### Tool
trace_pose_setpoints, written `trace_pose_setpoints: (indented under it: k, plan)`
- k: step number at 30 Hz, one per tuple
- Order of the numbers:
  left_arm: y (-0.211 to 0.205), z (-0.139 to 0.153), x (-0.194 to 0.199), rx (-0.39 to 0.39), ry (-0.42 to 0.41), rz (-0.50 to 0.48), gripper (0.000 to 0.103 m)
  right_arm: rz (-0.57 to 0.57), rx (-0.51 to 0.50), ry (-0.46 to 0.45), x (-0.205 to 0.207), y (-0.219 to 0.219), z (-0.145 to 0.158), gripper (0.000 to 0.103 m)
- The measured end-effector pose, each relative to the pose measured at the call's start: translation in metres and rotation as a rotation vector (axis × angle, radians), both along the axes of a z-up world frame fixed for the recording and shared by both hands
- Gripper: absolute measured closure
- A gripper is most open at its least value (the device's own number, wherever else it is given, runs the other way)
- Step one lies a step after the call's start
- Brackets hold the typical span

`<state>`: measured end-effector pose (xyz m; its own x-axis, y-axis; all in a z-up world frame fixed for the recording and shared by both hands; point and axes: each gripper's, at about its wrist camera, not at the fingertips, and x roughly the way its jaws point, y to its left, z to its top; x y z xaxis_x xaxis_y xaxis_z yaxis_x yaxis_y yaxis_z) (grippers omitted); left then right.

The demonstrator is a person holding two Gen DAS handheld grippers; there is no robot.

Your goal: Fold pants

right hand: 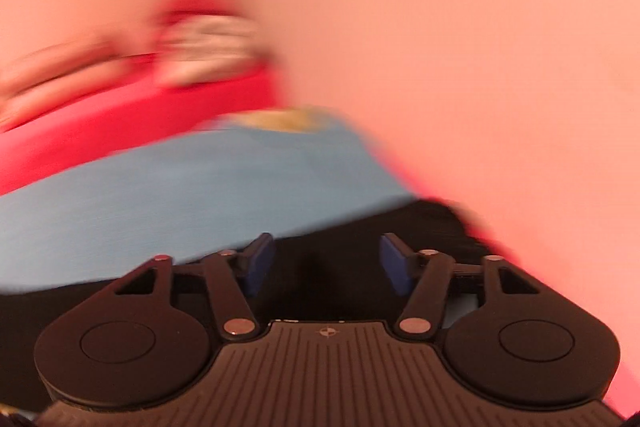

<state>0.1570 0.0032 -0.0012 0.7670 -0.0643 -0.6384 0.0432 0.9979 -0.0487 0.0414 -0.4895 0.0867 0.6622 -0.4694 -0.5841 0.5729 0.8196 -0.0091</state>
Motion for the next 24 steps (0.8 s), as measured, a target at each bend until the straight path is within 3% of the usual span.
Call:
trace_pose_setpoints:
  k: [2,5,6,7,9,13,14,17,18,20,21,22,24]
  plan:
    - [-0.001,0.0,0.0,0.004,-0.004,0.002,0.0,-0.054,0.044,0.007,0.001,-0.032,-0.01,0.046]
    - [-0.002,0.0,0.0,0.007,-0.006,0.005,0.0,-0.042,0.091,0.018,0.009,-0.048,-0.029,0.044]
    - [-0.002,-0.001,0.0,0.009,-0.007,0.006,0.0,-0.04,0.077,0.009,0.011,-0.044,-0.033,0.056]
    - [-0.003,-0.001,0.0,0.009,-0.007,0.006,0.0,-0.022,0.06,-0.002,0.012,-0.04,-0.034,0.08]
    - [-0.003,-0.001,0.0,0.009,-0.008,0.007,0.0,-0.011,-0.001,0.018,0.018,-0.033,-0.029,0.095]
    - [-0.003,-0.001,0.0,0.012,-0.009,0.007,0.0,-0.044,0.053,-0.124,0.013,-0.052,-0.008,0.095]
    - [-0.003,-0.001,0.0,0.013,-0.009,0.008,0.0,-0.061,0.062,-0.122,0.016,-0.056,-0.009,0.095]
    - [-0.003,-0.001,0.0,0.014,-0.006,0.007,0.0,-0.082,0.009,0.007,0.033,-0.057,-0.036,0.094]
    - [-0.003,0.0,0.001,0.016,-0.001,0.003,0.0,-0.083,-0.028,0.017,0.034,-0.054,-0.04,0.09]
    - [-0.002,0.006,0.001,0.021,0.012,-0.003,0.0,-0.111,-0.034,0.017,0.032,-0.052,-0.032,0.067]
    - [-0.002,0.01,-0.002,0.019,0.003,-0.014,0.0,-0.125,-0.035,0.014,0.028,-0.05,-0.025,0.047]
    - [-0.002,0.015,-0.005,0.019,-0.015,-0.028,0.0,-0.144,-0.064,0.008,0.024,-0.046,-0.017,0.038]
    - [-0.004,0.026,-0.009,0.024,-0.059,-0.052,0.0,-0.146,-0.144,-0.024,0.01,-0.03,0.0,0.035]
